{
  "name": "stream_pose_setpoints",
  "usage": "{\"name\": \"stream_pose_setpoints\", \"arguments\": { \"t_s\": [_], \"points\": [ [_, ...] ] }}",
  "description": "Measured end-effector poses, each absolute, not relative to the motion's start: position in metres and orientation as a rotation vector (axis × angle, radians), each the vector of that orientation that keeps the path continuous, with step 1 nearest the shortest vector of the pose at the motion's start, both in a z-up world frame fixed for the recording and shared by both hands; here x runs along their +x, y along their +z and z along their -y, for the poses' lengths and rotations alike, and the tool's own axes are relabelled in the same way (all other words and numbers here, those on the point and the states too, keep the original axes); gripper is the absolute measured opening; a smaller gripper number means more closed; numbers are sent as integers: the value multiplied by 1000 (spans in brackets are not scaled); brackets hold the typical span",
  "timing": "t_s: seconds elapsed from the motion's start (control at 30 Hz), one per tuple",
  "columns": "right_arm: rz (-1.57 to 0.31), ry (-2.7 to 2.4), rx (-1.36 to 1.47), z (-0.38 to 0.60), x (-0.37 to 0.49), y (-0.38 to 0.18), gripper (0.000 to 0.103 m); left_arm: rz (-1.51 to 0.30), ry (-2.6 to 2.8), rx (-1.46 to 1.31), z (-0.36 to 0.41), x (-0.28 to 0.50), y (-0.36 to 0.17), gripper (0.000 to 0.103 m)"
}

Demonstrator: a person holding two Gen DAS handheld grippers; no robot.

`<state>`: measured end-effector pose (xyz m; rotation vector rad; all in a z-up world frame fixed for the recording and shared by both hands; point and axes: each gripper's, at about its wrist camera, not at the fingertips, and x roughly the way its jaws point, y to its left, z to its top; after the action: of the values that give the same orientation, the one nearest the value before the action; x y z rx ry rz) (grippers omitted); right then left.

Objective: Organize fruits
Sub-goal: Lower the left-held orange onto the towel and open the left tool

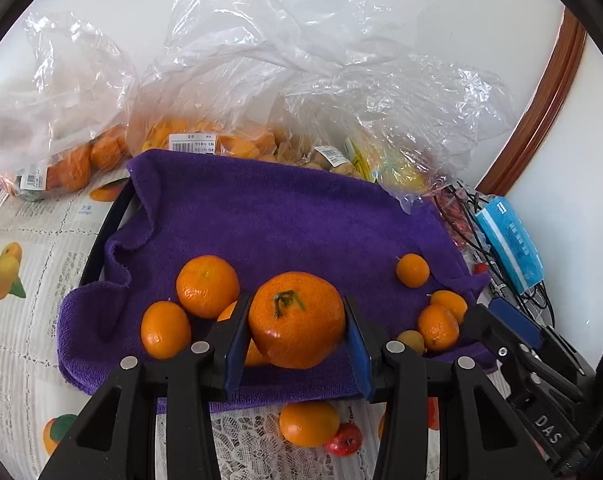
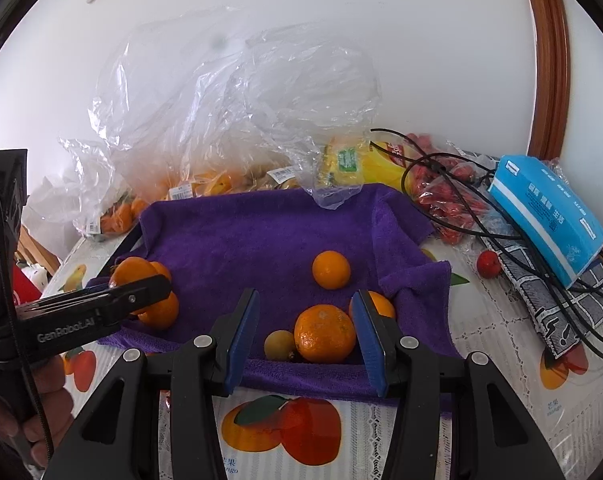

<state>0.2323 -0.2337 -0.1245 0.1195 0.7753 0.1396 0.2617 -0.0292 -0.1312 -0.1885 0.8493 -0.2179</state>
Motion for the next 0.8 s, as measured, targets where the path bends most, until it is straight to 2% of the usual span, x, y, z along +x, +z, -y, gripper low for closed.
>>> {"name": "stream_pose_setpoints", "arguments": {
  "t_s": [0.13,0.27,0.63,0.8],
  "points": [
    [-775,144,128,235,232,-123,49,-833,-208,-177,32,263,-132,43],
    [-782,149,118,232,232,-124,49,-825,-202,-163,32,263,-133,50],
    [-779,155,109,228,230,-123,49,-833,-175,-181,28,266,-136,55],
    [-780,158,100,224,229,-124,49,-847,-157,-188,28,267,-136,61]
  ]
}}
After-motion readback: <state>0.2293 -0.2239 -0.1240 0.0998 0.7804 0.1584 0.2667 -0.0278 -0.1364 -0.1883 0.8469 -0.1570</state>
